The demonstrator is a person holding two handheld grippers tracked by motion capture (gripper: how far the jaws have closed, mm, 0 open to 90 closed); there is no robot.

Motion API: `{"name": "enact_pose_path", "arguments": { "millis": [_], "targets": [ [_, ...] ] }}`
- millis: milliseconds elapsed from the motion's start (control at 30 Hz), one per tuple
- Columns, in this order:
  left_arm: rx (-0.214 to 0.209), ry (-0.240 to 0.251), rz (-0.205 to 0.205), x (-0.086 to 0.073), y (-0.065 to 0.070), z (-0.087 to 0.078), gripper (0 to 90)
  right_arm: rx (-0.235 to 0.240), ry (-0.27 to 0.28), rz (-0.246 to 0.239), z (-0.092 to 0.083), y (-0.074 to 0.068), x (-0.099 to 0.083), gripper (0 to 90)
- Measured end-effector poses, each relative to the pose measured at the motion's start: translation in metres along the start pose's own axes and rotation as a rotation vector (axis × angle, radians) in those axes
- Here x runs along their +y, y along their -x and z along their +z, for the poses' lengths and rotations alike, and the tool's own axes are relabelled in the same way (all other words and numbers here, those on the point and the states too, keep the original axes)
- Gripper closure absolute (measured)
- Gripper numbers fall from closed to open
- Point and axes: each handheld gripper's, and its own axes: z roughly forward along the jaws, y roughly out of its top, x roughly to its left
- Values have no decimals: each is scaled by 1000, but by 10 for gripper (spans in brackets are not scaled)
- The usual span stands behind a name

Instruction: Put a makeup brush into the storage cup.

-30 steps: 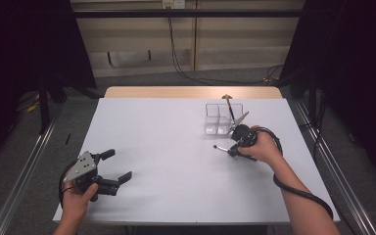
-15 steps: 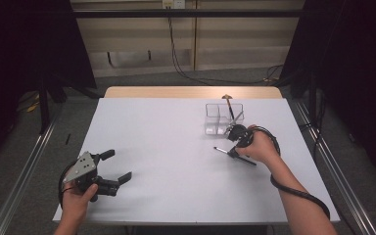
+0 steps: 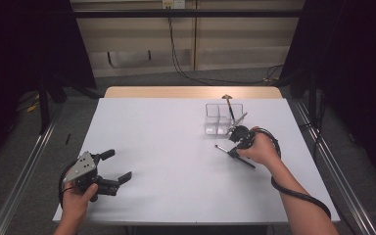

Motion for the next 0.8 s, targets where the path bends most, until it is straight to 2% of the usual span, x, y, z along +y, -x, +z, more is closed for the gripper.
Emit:
{"name": "enact_pose_path", "arguments": {
  "millis": [133, 200, 500, 733, 800],
  "targets": [
    [-1, 2, -3, 0, 0, 0, 0, 28, 89, 41, -2, 0, -5, 848],
    [1, 0, 0, 0, 0, 0, 0, 23, 120, 44, -3, 0, -7, 848],
    [1, 3, -7, 0, 1, 0, 0, 61, 359, 118, -14, 2, -18, 848],
    [1, -1, -1, 0, 1, 0, 0, 62, 516, 168, -19, 3, -28, 848],
    [0, -3, 1, 0, 0, 0, 0, 47, 557, 178, -21, 3, -30, 848]
  ]
}}
